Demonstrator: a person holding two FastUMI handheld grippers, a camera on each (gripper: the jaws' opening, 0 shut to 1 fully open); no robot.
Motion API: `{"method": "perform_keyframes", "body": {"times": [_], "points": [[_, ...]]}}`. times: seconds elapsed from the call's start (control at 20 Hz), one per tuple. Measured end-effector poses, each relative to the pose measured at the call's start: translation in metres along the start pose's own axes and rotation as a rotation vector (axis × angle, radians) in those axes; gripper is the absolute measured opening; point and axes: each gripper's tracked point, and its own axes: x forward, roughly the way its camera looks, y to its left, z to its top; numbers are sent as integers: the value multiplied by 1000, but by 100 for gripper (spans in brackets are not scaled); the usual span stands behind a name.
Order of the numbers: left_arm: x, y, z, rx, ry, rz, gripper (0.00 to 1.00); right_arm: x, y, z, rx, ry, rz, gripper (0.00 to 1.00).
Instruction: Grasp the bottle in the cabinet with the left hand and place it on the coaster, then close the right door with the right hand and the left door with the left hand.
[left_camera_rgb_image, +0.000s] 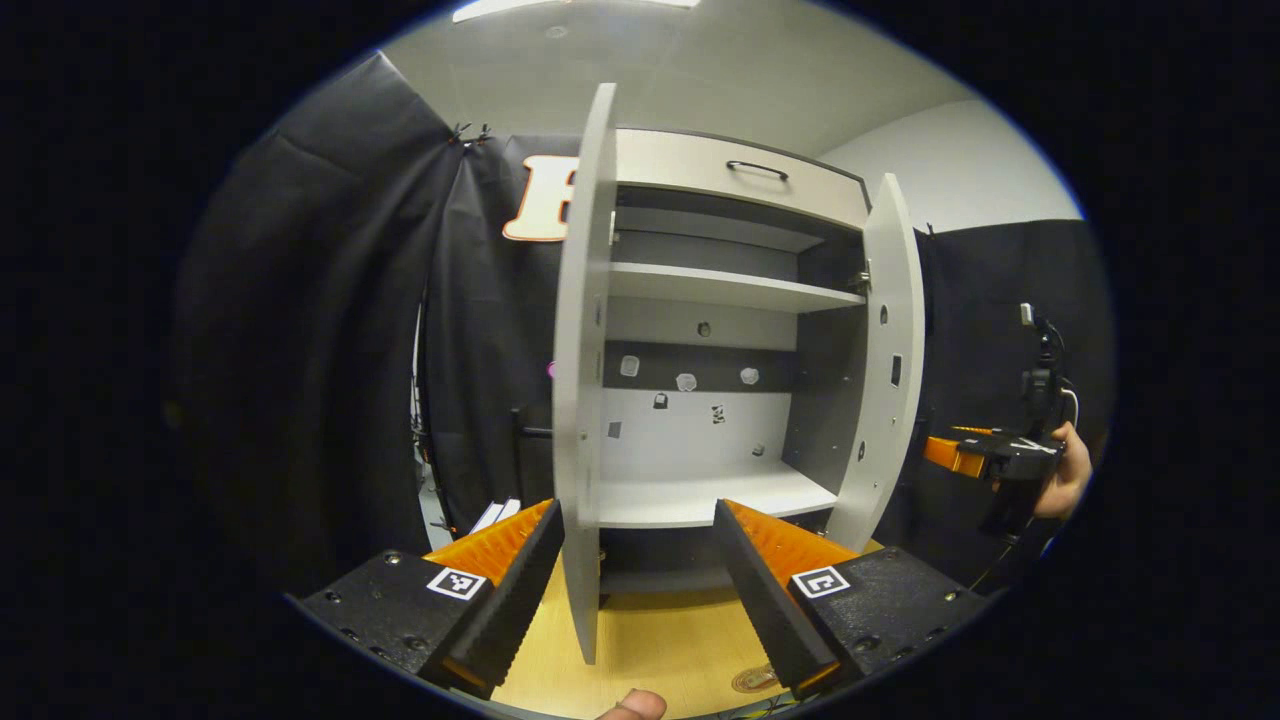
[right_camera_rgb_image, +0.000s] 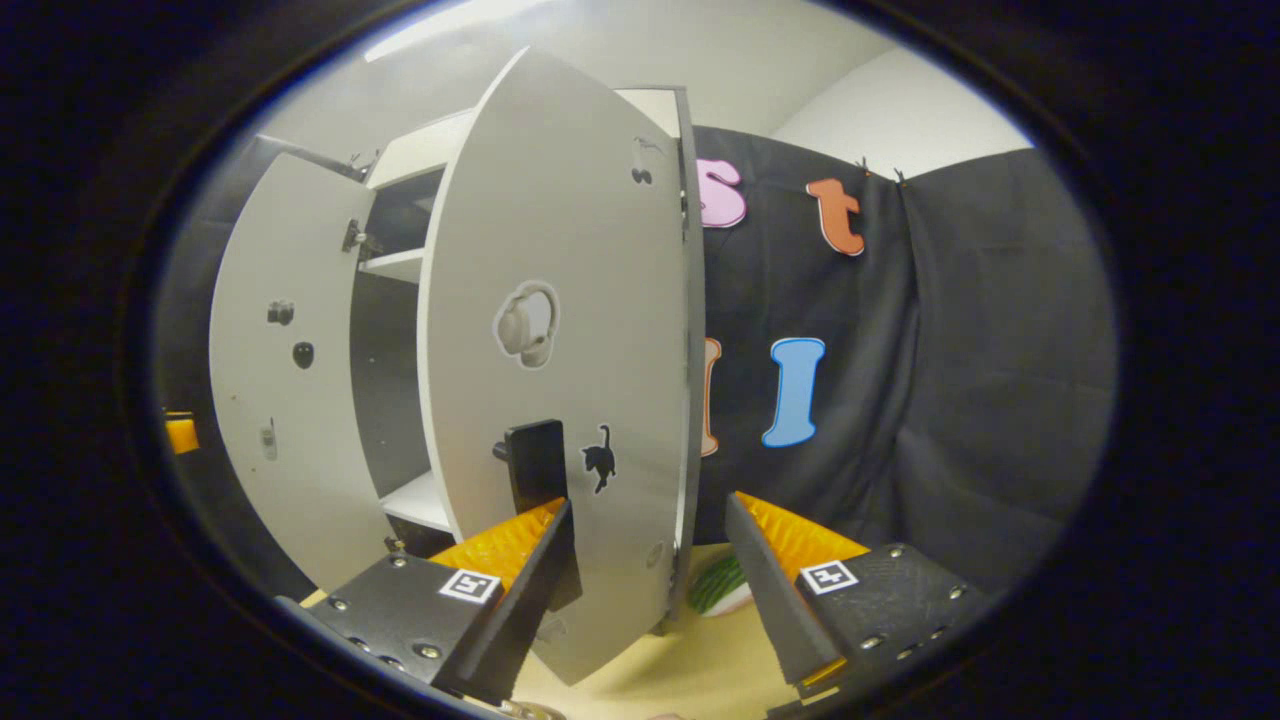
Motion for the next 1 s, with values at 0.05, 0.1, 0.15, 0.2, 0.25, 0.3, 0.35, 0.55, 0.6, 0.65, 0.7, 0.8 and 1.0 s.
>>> {"method": "perform_keyframes", "body": {"times": [0.05, 0.1, 0.15, 0.2, 0.25, 0.3, 0.35, 0.55, 0.6, 0.65, 0.7, 0.8, 1.0], "points": [[-1, 10, -4, -11, 7, 7, 95, -2, 6, 2, 11, -1, 7, 94], [-2, 20, -6, -20, 12, 13, 95, -4, 11, 2, 36, -3, 16, 94], [-2, 31, -8, -23, 14, 23, 95, -7, 16, 6, 62, -11, 23, 94], [0, 45, -10, -17, 14, 44, 95, -13, 19, 11, 79, -19, 34, 89], [0, 63, -11, 3, 4, 80, 95, -18, 22, 15, 92, -29, 42, 89], [1, 80, -11, 13, -1, 111, 95, -25, 24, 17, 101, -37, 51, 89], [-1, 90, -14, 12, 7, 128, 93, -33, 25, 17, 103, -38, 63, 94], [7, 119, -24, -18, 38, 161, 96, -69, 18, 15, 71, -44, 56, 94], [6, 129, -26, -19, 48, 172, 93, -78, 21, 16, 73, -50, 60, 94], [7, 136, -27, -18, 50, 178, 93, -87, 19, 17, 80, -54, 63, 94], [7, 144, -26, -16, 49, 189, 93, -97, 15, 20, 90, -60, 64, 89], [12, 156, -22, -26, 36, 195, 94, -116, 12, 29, 111, -81, 74, 94], [32, 175, -22, -107, 40, 217, 96, -142, 18, 41, 117, -109, 136, 95]]}}
